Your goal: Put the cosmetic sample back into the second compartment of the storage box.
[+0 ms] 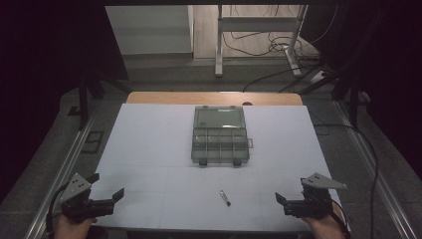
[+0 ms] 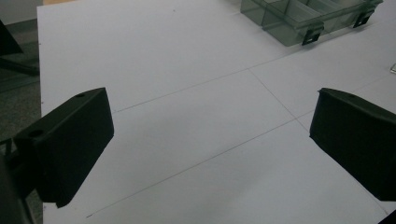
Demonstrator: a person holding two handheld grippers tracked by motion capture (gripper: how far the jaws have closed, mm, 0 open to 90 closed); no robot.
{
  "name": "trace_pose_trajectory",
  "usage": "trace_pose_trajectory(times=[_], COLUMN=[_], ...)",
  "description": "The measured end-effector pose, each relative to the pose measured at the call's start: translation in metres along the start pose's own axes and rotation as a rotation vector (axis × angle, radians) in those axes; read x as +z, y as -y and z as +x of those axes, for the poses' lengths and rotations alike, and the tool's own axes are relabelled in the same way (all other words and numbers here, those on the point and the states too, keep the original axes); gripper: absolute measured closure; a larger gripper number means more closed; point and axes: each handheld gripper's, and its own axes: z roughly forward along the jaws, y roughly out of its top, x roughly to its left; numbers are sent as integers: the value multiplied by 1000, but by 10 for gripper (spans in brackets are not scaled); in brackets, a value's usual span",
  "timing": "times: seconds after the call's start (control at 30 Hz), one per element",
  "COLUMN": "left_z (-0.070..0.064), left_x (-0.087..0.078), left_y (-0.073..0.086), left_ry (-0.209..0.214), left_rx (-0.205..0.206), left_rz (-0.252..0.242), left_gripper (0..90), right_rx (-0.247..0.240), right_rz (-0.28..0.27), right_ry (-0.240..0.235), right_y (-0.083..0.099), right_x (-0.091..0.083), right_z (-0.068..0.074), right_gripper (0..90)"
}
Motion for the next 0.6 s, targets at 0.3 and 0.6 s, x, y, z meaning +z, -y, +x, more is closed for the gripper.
trace_pose_trajectory(times=[0.3,0.6], left_z=[1,1], left_x=[0,-1], left_y=[0,0], left_ry=[19,34], left_rx=[0,3], left_rz=[5,-7], left_gripper=[0,3], right_rx=[28,40], right_rz=[-2,4], right_ry=[-27,-36], right_y=[0,0], right_x=[0,1], right_z=[-4,-5], right_gripper=[0,11])
